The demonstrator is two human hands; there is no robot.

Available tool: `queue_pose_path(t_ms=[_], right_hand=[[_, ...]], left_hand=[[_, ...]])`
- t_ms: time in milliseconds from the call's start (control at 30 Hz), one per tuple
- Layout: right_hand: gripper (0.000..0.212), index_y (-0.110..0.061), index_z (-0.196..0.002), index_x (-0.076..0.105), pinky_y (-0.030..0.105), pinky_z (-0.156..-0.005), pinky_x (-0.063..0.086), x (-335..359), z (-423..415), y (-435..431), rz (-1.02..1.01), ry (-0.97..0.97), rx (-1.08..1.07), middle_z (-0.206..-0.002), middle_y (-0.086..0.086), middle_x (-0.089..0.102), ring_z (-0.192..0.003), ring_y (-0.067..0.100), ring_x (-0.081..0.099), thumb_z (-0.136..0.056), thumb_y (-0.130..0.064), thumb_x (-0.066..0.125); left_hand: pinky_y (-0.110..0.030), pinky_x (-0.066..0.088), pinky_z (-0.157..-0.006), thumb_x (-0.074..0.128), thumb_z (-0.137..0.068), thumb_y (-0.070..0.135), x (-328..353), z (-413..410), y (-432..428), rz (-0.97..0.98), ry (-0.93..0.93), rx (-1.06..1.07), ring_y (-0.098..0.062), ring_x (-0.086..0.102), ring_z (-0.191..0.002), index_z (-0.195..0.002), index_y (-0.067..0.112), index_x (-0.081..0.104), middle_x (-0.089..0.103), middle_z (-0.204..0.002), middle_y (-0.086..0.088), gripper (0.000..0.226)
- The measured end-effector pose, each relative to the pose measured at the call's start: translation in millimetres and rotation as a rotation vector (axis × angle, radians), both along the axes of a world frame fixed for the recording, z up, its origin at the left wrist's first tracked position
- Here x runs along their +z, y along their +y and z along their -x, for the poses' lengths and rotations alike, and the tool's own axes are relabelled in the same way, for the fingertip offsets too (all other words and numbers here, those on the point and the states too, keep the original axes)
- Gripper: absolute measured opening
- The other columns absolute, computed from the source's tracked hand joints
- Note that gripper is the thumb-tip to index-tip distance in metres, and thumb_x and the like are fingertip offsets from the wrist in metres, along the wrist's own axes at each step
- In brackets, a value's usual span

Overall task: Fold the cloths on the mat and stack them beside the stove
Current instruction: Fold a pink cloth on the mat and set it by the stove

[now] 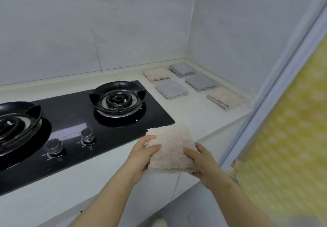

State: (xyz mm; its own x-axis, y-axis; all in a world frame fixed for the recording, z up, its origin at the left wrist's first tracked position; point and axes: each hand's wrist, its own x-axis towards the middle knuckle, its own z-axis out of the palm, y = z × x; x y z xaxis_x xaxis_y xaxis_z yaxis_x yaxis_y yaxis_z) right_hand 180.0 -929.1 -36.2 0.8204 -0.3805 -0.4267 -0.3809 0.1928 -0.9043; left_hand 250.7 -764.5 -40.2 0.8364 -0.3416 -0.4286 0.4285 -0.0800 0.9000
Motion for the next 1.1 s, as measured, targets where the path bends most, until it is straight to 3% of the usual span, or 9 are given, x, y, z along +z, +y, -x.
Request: queue_pose_path(t_ms=[100,233,400,533,667,767,867,967,1100], right_hand=[[0.015,-0.025,-0.108,0.055,0.041,-0.077,0.057,-4.7,-41.9,-35.5,0.015,0.012,-0.045,-0.101,0.002,0.065,-0.089,0.023,0.064,-0.094,-0.019,0.053],[0.014,-0.024,-0.107,0.056,0.031,-0.062,0.056,-6.3,-96.5,-77.9,0.018,0.031,-0.066,-0.101,0.001,0.065,-0.086,0.021,0.065,-0.093,-0.019,0.055],[0.021,-0.015,-0.113,0.055,0.040,-0.076,0.056,-10.6,-152.5,-123.6,0.083,0.052,-0.108,-0.095,0.000,0.062,-0.084,0.022,0.063,-0.092,-0.012,0.057],[0.027,-0.009,-0.119,0.053,0.021,-0.061,0.051,-18.2,-178.0,-152.5,0.238,0.082,-0.050,-0.092,-0.002,0.058,-0.077,0.012,0.058,-0.092,-0.009,0.055],[0.036,-0.007,-0.126,0.052,0.033,-0.082,0.049,-29.1,-201.0,-181.1,0.367,0.112,0.024,-0.111,0.010,0.058,-0.093,0.022,0.056,-0.091,-0.010,0.056],[0.030,-0.012,-0.120,0.055,0.035,-0.084,0.050,-31.7,-215.8,-199.8,0.426,0.097,0.115,-0.106,0.006,0.059,-0.093,0.023,0.057,-0.090,-0.012,0.056],[0.018,-0.022,-0.107,0.055,0.036,-0.082,0.051,-33.5,-223.9,-219.9,0.470,0.099,0.203,-0.099,0.002,0.061,-0.089,0.022,0.060,-0.090,-0.016,0.056],[0.017,-0.024,-0.104,0.054,0.033,-0.080,0.052,-38.1,-226.8,-236.2,0.463,0.072,0.284,-0.098,0.000,0.062,-0.088,0.018,0.061,-0.088,-0.019,0.059],[0.020,-0.022,-0.103,0.055,0.020,-0.065,0.045,-43.7,-232.2,-248.6,0.449,0.049,0.353,-0.091,-0.006,0.062,-0.079,0.009,0.059,-0.085,-0.021,0.064]], left_hand=[[-0.034,0.041,-0.064,0.062,-0.084,0.007,-11.1,-48.0,-33.3,-0.023,-0.029,-0.046,-0.023,0.048,-0.070,-0.104,0.038,0.059,0.059,-0.100,-0.012,0.037],[-0.031,0.041,-0.059,0.058,-0.085,0.002,-18.7,-110.7,-77.2,-0.028,-0.051,-0.102,-0.022,0.051,-0.072,-0.108,0.037,0.056,0.058,-0.106,-0.010,0.043],[-0.035,0.048,-0.069,0.061,-0.086,0.006,-30.3,-167.2,-124.0,-0.059,-0.053,-0.157,-0.024,0.057,-0.082,-0.117,0.035,0.054,0.058,-0.112,-0.020,0.043],[-0.016,0.050,-0.054,0.057,-0.092,0.012,-32.8,-181.8,-149.5,-0.071,-0.039,-0.191,-0.008,0.056,-0.072,-0.124,0.029,0.048,0.057,-0.105,-0.005,0.037],[-0.014,0.049,-0.056,0.062,-0.090,0.014,-38.4,-191.3,-167.9,-0.116,-0.122,-0.189,-0.005,0.052,-0.074,-0.126,0.031,0.043,0.049,-0.100,0.010,0.044],[-0.013,0.049,-0.057,0.069,-0.084,0.012,-41.3,-193.0,-182.2,-0.155,-0.136,-0.176,-0.002,0.056,-0.073,-0.126,0.034,0.039,0.048,-0.095,0.016,0.056],[-0.019,0.051,-0.063,0.079,-0.071,0.018,-46.7,-190.9,-194.1,-0.248,-0.138,-0.185,-0.006,0.058,-0.076,-0.130,0.037,0.036,0.052,-0.107,0.013,0.076],[-0.029,0.052,-0.090,0.083,-0.047,0.037,-51.0,-187.4,-200.7,-0.324,-0.157,-0.161,-0.009,0.059,-0.100,-0.129,0.043,0.038,0.053,-0.123,0.008,0.093],[-0.028,0.048,-0.097,0.081,-0.065,0.013,-44.3,-179.6,-206.1,-0.344,-0.141,-0.124,-0.011,0.053,-0.111,-0.125,0.043,0.040,0.049,-0.130,0.006,0.079]])
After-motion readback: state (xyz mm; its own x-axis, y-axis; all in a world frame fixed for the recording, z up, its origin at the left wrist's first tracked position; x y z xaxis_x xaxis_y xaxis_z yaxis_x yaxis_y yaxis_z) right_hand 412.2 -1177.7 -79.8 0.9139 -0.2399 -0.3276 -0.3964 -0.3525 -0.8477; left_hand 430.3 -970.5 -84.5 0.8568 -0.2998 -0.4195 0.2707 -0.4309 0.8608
